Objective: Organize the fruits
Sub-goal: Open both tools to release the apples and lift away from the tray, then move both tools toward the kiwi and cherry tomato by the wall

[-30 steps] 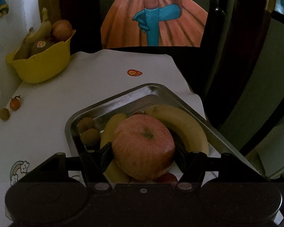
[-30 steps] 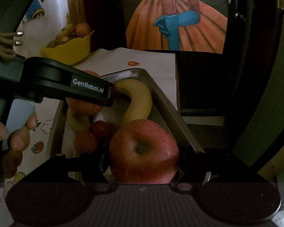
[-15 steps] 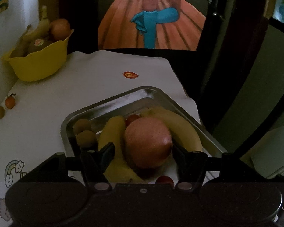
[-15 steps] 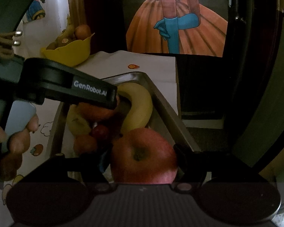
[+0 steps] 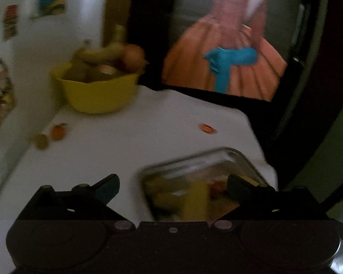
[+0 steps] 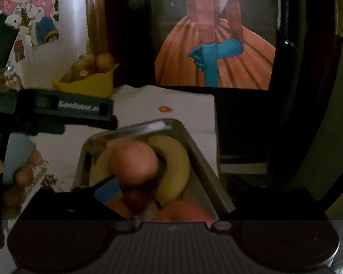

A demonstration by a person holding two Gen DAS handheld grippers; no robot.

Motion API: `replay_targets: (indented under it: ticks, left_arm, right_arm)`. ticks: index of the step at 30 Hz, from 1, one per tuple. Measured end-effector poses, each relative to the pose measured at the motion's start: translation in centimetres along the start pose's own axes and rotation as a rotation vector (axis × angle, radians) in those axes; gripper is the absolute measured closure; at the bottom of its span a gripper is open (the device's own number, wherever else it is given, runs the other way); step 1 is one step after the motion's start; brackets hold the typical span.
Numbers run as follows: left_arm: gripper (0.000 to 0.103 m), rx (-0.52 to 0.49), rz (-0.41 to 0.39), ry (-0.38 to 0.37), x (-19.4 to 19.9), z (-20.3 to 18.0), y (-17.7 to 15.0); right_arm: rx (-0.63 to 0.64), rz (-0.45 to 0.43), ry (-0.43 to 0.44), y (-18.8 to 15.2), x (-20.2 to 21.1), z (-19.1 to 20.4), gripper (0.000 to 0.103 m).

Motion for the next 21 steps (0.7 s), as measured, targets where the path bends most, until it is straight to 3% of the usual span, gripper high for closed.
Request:
replay_targets:
  ticks: [11, 17, 21]
  left_arm:
    - [0.001, 0.139, -0.006, 0.253, -1.0, 14.3, 1.0]
    - [0.001, 0.147, 0.026, 0.288, -2.0, 17.2, -0.5]
    - [0.001, 0.083, 0.020, 0.294, -3.4, 17.6, -0.5]
  right_arm:
    - [0.058, 0.004, 0.098, 4.3, -3.7, 6.8, 0.000]
    - [0.090, 0.025, 0.183, 6.8, -7.1, 11.1, 0.000]
    - [0.119, 0.071, 0.228, 8.4, -10.2, 13.3, 0.000]
Point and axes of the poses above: each gripper's, at about its wrist camera, not at the fingertips, and x roughly against the way its jaws point, z to its left, y to its top, the point moved 9 cm from there along -x, roughly the way its jaws point, and after that the axes turned 6 degrees about y, right-handed, at the moved point
